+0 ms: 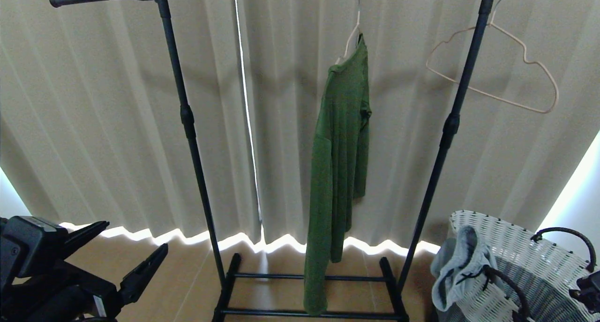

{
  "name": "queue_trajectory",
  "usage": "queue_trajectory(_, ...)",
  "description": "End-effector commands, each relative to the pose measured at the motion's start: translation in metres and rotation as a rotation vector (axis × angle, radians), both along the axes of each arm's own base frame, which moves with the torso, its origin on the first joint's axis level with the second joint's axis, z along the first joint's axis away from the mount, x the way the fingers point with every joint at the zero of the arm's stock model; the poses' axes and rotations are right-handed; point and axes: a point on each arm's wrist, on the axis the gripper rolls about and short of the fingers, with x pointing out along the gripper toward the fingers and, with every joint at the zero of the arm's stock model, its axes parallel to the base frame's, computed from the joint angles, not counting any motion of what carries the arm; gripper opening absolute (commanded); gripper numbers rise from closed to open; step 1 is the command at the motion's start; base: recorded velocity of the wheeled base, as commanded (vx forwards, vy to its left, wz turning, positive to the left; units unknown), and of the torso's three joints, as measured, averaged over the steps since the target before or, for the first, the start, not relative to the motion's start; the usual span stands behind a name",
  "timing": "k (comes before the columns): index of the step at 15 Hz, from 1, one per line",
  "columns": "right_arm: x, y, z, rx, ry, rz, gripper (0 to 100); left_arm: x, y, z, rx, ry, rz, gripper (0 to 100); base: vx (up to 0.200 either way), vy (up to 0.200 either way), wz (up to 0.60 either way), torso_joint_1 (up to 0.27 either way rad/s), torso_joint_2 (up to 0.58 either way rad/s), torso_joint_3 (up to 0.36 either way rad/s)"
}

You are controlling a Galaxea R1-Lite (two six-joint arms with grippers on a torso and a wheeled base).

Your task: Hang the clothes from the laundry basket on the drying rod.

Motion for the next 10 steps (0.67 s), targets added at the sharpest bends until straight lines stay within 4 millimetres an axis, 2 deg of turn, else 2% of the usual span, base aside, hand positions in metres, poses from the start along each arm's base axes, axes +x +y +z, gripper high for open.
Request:
queue_trajectory(1, 0.000, 0.000, 0.000, -0.001, -0.002, 0.001, 100, -0.004, 0.001, 0.002, 0.006, -0.020, -0.001, 100, 0.000, 0.000, 0.00, -0.056, 0.22, 0.163)
queue_trajectory(10, -0.010, -0.001, 0.002, 0.007, -0.026, 0.009, 100, -0.007, 0.000, 0.001, 0.018, -0.022, -0.021, 100, 0.000, 0.000, 0.00, -0.005, 0.02, 0.011)
